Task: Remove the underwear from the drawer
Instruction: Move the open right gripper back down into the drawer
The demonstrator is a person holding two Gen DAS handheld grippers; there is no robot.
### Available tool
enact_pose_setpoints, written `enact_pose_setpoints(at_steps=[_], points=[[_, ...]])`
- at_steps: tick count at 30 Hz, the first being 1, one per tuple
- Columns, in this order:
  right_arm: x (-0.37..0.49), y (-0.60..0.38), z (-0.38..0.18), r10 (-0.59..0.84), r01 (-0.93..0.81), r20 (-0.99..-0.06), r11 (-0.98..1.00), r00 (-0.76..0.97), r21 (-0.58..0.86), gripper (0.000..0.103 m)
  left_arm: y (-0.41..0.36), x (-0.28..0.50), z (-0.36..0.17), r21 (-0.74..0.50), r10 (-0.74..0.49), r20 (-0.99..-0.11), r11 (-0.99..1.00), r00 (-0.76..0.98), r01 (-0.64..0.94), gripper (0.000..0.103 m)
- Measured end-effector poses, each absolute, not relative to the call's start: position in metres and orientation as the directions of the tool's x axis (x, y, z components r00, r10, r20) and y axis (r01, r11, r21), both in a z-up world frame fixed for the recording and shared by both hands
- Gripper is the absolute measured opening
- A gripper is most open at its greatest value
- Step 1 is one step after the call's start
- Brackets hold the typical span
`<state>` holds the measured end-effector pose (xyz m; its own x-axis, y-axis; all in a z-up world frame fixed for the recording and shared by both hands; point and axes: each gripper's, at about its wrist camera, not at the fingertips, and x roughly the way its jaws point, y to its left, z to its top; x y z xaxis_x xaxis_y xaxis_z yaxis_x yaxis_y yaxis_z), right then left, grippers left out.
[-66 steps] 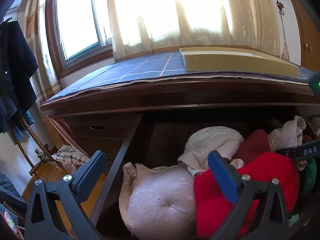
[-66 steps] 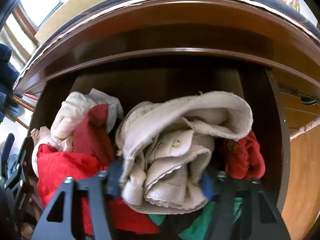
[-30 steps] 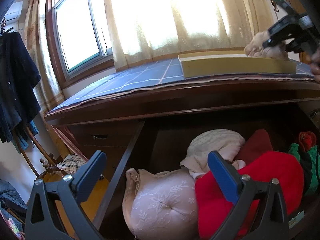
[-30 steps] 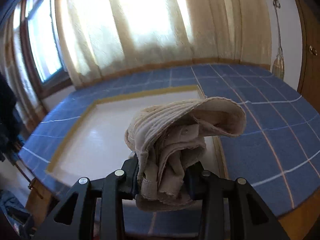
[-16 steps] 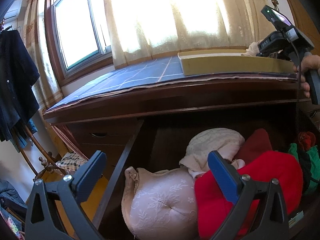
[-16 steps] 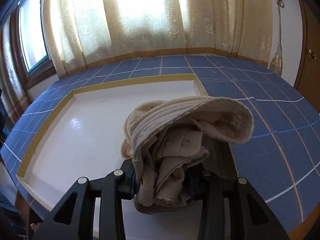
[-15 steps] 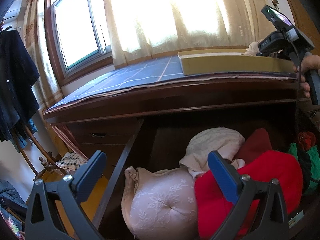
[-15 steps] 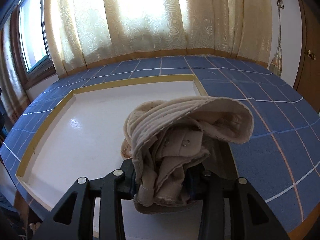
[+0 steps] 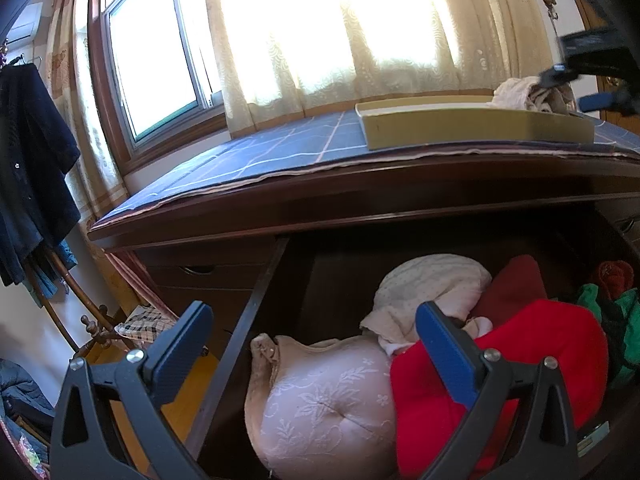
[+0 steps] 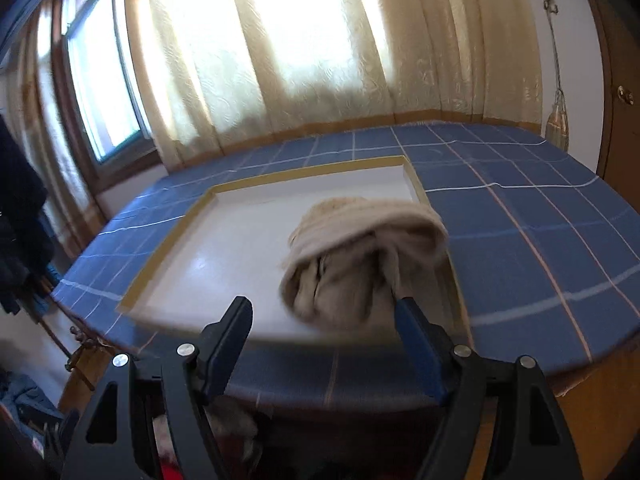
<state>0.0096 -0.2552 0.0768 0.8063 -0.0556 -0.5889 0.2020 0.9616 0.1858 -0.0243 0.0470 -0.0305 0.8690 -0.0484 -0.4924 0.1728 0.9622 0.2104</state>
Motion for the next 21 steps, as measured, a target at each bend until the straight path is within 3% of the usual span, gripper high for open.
enact_pose_setpoints(at_steps=[10, 21], points=[[-0.095, -0.233, 0.055, -0.058, 0.173, -0.536, 0.971, 0.842, 0.165, 0.076, 0.044, -0.027, -0.031, 0.216, -0.043, -0.488, 0.962, 0.872, 0.168, 0.103], [-0.150, -0.236, 0.012, -0.075, 0.234, -0.613, 0.955, 0.786, 0.183, 0.076, 0.043, -0.027, -0.031, 0.222, -0.043, -0.481, 0.960, 0.876, 0.170, 0.103]])
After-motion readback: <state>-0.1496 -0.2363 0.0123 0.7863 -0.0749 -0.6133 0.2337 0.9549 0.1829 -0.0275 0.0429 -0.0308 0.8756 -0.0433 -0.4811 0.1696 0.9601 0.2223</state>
